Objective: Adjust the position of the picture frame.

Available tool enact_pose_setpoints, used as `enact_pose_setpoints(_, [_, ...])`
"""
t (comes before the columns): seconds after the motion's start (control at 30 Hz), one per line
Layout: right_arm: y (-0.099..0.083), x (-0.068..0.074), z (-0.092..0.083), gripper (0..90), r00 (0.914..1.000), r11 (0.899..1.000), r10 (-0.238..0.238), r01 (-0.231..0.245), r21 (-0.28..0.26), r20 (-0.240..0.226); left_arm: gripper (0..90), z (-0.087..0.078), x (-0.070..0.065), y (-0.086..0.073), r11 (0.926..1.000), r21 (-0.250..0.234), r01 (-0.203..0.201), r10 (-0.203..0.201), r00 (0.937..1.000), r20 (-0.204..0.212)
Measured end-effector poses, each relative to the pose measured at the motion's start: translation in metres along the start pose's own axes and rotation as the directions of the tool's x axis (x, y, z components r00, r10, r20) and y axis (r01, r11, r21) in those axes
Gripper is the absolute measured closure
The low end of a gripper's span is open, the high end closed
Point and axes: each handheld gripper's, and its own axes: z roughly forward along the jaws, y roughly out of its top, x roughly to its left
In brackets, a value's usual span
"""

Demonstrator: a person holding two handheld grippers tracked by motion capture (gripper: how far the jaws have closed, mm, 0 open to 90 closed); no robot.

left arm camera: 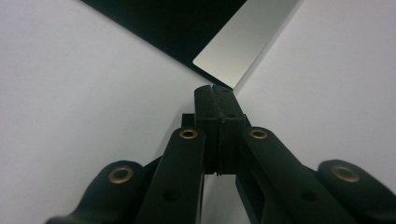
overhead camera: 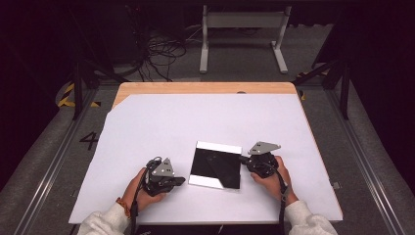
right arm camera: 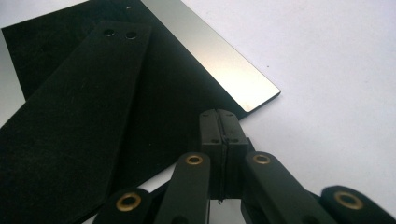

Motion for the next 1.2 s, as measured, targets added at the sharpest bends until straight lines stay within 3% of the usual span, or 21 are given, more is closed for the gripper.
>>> enact_pose_setpoints(0.4, [0.005,0.003,0.006,90.0,0.9999,1.0,-0.007,0.008,-0.009,0.008,89.8,0.008,-0.003,0.007,0.9996,-0.008,-0.026,0.026,0.9994,0.022])
enact_pose_setpoints(1.2, [0.01,0.0,0.014,90.0,0.9991,1.0,-0.016,0.016,-0.015,0.04,89.8,0.012,-0.007,0.008,0.9997,-0.024,-0.001,0.001,0.9998,0.018])
